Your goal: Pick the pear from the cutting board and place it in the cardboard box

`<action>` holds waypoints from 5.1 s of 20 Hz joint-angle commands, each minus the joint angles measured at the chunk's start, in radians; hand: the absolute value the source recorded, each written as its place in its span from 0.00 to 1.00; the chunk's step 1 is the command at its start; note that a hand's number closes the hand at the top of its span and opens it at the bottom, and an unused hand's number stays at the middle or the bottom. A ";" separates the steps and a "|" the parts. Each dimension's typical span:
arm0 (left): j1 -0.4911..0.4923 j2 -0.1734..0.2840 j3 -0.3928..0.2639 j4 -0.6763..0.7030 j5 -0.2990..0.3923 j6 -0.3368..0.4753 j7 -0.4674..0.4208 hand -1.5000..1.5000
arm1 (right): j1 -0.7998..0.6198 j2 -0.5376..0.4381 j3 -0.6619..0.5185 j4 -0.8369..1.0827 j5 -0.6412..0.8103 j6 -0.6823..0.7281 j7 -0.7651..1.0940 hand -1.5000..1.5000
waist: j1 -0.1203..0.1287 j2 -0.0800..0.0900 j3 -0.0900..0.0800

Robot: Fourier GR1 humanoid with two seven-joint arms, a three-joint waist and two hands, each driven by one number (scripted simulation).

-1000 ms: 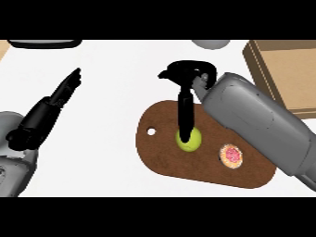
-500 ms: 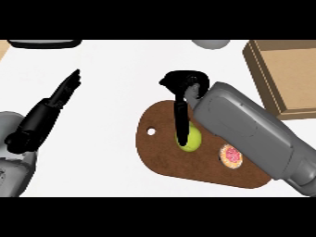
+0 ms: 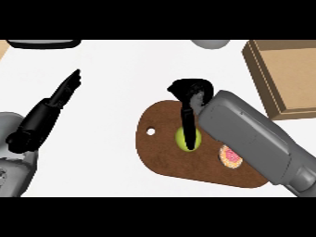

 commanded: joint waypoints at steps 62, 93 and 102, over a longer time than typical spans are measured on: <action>0.018 -0.089 0.126 -0.051 -0.089 -0.093 0.031 0.50 | 0.673 -0.759 -0.779 -0.358 -0.016 -0.262 -1.744 1.00 | -0.017 0.006 0.002; -0.089 -0.128 0.113 0.007 -0.104 -0.153 0.019 0.50 | 0.115 -0.737 -0.318 0.632 0.721 -0.255 -2.076 0.00 | 0.090 0.040 0.005; -0.057 -0.145 0.095 -0.001 -0.123 -0.136 0.016 0.50 | 0.082 -0.603 -0.499 0.720 0.378 -0.048 -2.148 0.00 | 0.073 0.032 0.010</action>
